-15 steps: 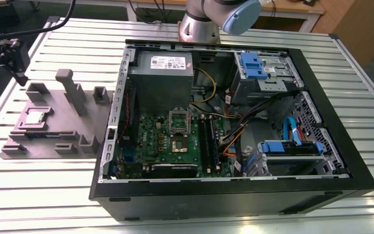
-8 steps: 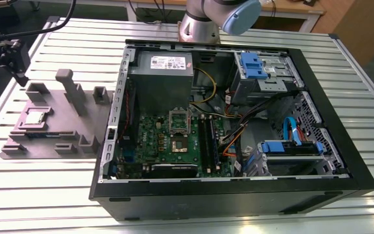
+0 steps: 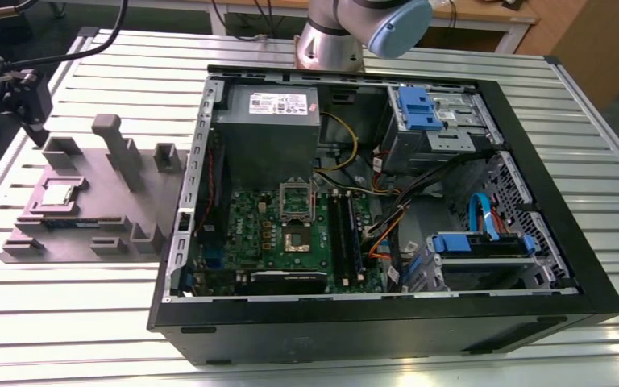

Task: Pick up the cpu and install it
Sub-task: 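Pick up the cpu and move it towards the insertion slot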

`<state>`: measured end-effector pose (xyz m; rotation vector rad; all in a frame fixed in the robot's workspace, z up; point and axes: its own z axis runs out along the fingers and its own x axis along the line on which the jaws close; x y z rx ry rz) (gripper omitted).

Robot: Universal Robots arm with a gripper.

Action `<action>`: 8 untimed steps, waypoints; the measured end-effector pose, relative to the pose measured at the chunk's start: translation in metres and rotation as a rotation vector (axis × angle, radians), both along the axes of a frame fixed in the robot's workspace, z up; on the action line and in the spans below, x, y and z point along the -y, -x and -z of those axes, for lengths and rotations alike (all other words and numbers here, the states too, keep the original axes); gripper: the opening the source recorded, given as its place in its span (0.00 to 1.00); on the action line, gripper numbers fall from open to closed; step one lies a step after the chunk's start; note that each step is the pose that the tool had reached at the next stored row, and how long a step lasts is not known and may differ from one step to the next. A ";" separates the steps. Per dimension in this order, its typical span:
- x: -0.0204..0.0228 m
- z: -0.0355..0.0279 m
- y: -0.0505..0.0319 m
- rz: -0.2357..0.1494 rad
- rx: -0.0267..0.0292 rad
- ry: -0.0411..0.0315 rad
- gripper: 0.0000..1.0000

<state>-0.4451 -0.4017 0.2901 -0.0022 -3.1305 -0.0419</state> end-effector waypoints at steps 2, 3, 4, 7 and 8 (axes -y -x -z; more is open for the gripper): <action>0.0001 0.0018 0.0000 0.000 0.0002 0.0001 0.60; 0.0003 0.0029 0.0000 0.000 0.0006 0.0003 0.60; 0.0006 0.0041 0.0000 0.000 0.0011 0.0010 0.60; 0.0018 0.0072 0.0000 0.000 0.0033 0.0040 0.60; 0.0018 0.0079 -0.0001 0.000 0.0047 0.0054 0.60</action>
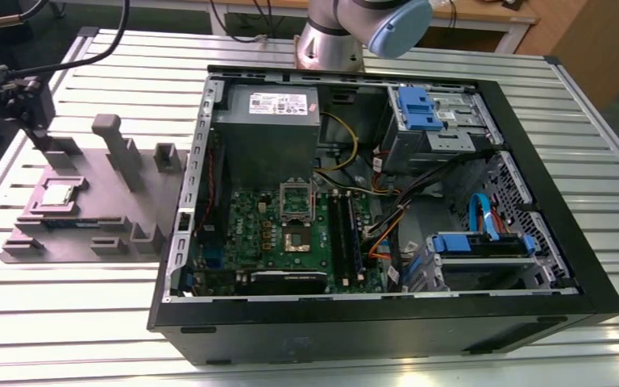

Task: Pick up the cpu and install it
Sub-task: 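Pick up the cpu and move it towards the insertion slot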

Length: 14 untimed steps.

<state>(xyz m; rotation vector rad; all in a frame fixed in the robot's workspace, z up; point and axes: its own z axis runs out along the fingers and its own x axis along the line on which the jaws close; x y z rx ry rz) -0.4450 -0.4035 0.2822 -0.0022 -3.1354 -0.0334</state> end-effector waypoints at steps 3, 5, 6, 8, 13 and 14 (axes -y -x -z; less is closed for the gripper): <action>0.0000 0.0032 -0.0004 0.000 0.0010 0.0002 0.60; 0.0000 0.0062 -0.0010 0.000 0.0011 0.0002 0.60; 0.0000 0.0077 -0.0012 0.000 0.0010 0.0002 0.60; 0.0001 0.0109 -0.0014 -0.001 0.0009 0.0002 0.67; 0.0016 0.0198 -0.0015 -0.010 0.0010 0.0002 0.74; 0.0023 0.0216 -0.0014 -0.011 0.0010 0.0003 0.74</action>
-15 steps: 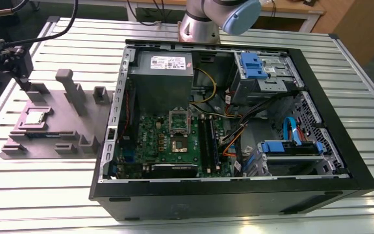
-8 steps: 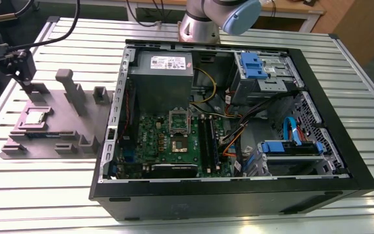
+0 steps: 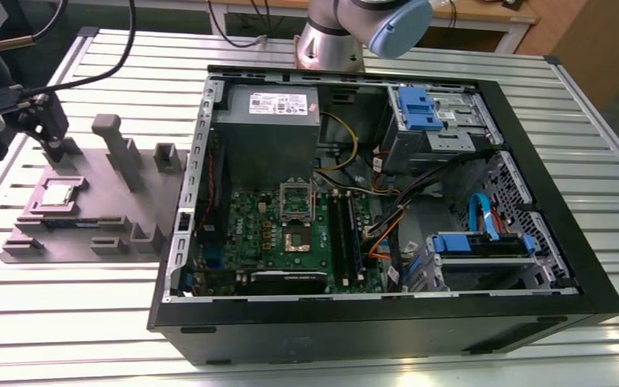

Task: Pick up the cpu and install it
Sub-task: 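Pick up the cpu and move it towards the insertion slot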

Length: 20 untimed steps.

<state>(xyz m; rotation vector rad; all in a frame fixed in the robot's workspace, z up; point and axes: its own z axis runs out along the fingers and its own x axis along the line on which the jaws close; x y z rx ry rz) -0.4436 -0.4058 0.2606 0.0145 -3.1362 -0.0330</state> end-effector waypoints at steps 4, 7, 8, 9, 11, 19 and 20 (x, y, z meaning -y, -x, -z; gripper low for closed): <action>0.0011 0.0071 0.0001 -0.002 0.0002 -0.0001 0.74; 0.0012 0.0092 0.0000 -0.002 0.0003 0.0001 0.74; 0.0012 0.0092 0.0000 -0.002 0.0002 0.0001 0.74; 0.0012 0.0092 0.0000 -0.002 0.0002 0.0001 0.74; 0.0012 0.0095 0.0000 -0.002 0.0005 -0.0001 0.74; 0.0012 0.0114 0.0000 -0.003 0.0006 -0.0003 0.74; 0.0012 0.0124 0.0000 -0.003 0.0005 -0.0002 0.74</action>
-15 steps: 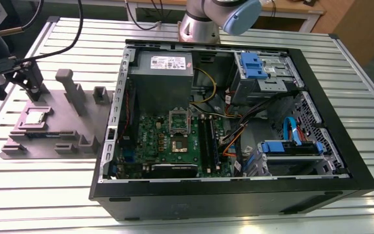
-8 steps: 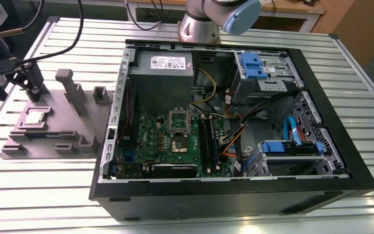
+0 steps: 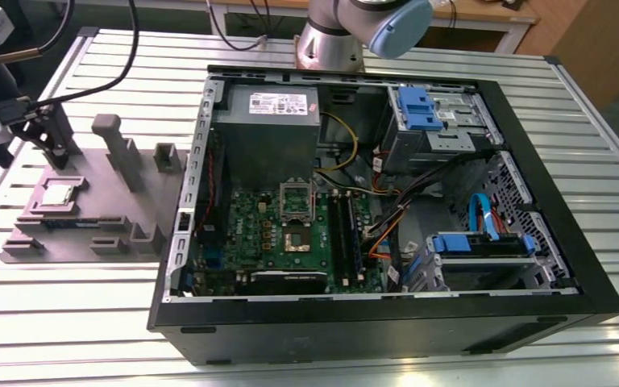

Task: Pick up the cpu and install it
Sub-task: 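Pick up the cpu and move it towards the insertion slot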

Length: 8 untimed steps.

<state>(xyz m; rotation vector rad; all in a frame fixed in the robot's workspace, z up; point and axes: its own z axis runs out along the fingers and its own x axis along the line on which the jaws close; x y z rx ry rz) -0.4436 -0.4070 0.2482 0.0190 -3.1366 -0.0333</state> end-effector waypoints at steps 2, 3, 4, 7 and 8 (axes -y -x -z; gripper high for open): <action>0.0000 0.0032 0.0000 0.000 0.0001 -0.0001 0.74; 0.0001 0.0050 0.0000 0.000 0.0001 0.0000 0.74; 0.0002 0.0067 0.0000 0.000 0.0000 0.0000 0.74; 0.0012 0.0123 0.0000 0.000 0.0000 0.0000 0.74; 0.0013 0.0141 0.0000 0.000 0.0000 0.0000 0.74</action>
